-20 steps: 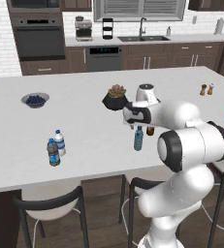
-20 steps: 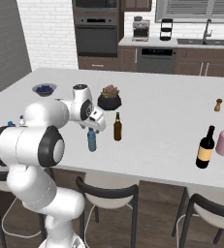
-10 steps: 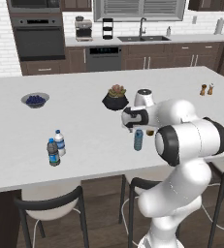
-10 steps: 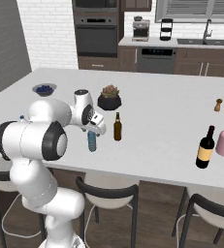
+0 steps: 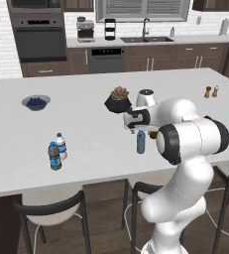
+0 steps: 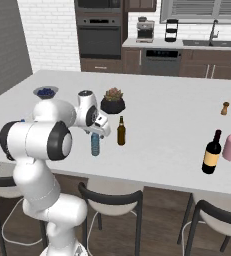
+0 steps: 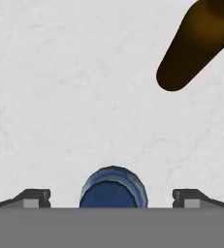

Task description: Move the plastic bottles in the middle to the plastics group, and the glass bottles in the middle to the glass group.

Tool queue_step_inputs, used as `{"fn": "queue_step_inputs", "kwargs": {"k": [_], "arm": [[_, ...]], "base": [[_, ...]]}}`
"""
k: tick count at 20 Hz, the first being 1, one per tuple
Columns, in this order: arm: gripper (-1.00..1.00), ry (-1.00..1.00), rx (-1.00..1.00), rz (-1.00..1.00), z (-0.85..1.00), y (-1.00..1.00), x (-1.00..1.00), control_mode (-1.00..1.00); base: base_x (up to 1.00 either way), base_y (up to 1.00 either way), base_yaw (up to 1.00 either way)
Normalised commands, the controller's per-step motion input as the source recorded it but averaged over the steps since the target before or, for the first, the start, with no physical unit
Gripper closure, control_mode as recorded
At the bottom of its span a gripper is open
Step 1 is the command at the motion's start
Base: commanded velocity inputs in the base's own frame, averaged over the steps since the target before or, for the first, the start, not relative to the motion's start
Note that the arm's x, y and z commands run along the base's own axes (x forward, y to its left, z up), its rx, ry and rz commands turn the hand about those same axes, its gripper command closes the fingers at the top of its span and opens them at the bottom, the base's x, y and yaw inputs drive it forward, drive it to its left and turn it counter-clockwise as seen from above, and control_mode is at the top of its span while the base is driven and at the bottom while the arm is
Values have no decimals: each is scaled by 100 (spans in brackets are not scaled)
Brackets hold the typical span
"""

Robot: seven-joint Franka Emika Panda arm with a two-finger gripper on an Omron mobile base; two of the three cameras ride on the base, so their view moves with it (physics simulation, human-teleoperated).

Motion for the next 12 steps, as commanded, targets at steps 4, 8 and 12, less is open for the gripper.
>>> {"fn": "queue_step_inputs", "kwargs": {"k": [4,8,12], "arm": [[100,0,0,6,-38,1,-19,-100],[100,1,0,7,-25,1,-23,-100],[100,-4,-5,20,3,28,-27,-100]], "base": [[0,0,0],[0,0,0],[0,0,0]]}}
